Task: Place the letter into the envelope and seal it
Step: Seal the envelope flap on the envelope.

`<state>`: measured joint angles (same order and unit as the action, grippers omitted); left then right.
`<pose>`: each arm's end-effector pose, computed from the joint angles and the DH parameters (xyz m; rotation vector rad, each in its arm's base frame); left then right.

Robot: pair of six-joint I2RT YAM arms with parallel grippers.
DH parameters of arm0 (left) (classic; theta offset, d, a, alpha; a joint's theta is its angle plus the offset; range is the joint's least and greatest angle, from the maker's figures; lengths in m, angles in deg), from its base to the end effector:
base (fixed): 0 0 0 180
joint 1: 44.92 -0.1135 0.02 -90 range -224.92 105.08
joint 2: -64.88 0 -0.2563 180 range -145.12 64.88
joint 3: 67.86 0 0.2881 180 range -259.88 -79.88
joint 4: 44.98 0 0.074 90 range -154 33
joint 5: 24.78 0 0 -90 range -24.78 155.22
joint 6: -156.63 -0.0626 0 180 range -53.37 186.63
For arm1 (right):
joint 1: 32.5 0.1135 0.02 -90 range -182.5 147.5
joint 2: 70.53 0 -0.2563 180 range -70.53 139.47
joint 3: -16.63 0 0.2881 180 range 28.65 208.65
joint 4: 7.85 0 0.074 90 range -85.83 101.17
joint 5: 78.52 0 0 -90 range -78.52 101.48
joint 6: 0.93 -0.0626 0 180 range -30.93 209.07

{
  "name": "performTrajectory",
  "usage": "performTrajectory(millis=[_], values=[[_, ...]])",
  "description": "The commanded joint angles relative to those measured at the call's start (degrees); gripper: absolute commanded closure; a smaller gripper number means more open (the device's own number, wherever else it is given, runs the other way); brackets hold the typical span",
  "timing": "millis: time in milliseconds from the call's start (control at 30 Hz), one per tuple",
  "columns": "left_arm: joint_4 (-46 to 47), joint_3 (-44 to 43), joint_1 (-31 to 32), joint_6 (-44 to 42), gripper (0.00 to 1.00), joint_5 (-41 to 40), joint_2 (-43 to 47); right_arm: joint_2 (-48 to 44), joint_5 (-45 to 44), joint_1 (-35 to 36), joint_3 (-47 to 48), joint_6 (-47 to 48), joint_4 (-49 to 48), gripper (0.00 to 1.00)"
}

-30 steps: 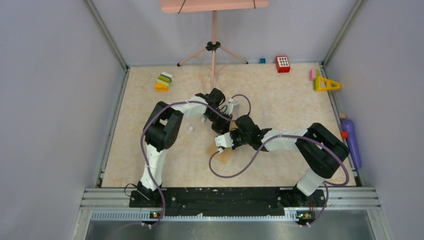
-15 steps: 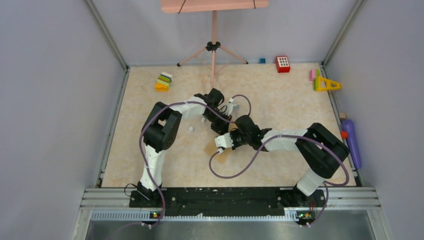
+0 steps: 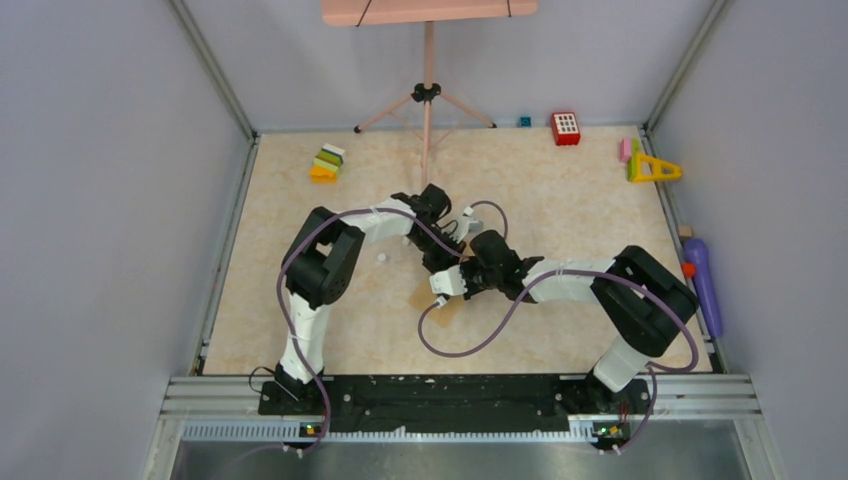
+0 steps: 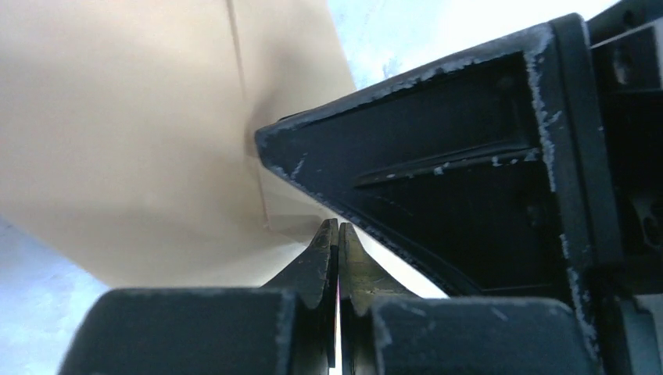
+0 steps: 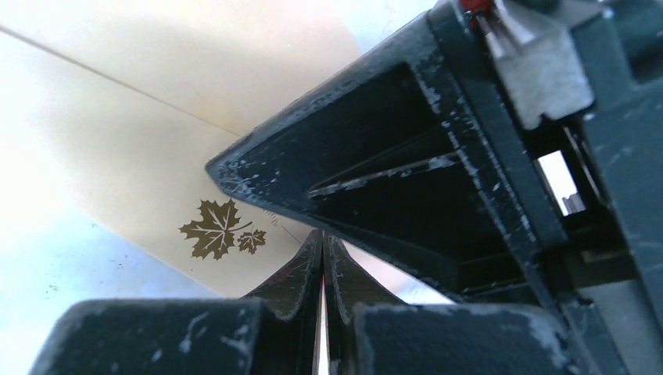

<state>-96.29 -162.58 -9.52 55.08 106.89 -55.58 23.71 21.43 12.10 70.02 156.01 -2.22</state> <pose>0.3317 -0.2868 0.0916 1.2538 2.5766 -1.1331 0.2418 0.2537 0.0823 -2.0015 1.2624 0.0191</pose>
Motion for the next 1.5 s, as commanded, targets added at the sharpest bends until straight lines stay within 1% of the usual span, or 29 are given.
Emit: performTrajectory(millis=[0,233,567,767,933,967,1100,1467], values=[[-4.22,1.88,1.78,-3.63,1.00,-0.94,0.79,1.76,1.87,0.96,-0.85,-1.21,7.45,1.00],[-4.86,3.44,1.82,-4.79,1.00,-1.81,0.96,1.59,1.82,0.93,-1.02,-1.16,7.44,1.00],[-7.38,3.92,1.81,-7.84,1.00,-0.02,1.68,1.57,1.82,0.94,-0.98,-1.11,7.44,1.00],[-7.90,4.52,1.83,-8.57,1.00,-1.02,1.49,1.28,1.96,0.95,-1.02,-1.11,7.44,1.00],[-4.78,4.35,1.75,-5.61,1.00,-3.93,1.61,1.12,2.18,0.98,-0.95,-1.08,7.57,1.00],[-3.69,2.75,1.68,-3.98,1.00,-5.62,0.77,0.83,2.42,0.97,-0.85,-1.17,7.95,1.00],[-2.80,0.29,1.23,-2.26,1.00,-6.76,-0.53,0.38,2.48,0.93,-1.17,-1.11,7.97,1.00],[-1.34,-2.75,0.31,-0.54,1.00,-5.49,-1.41,0.23,2.57,0.98,-1.36,-0.93,7.45,1.00]])
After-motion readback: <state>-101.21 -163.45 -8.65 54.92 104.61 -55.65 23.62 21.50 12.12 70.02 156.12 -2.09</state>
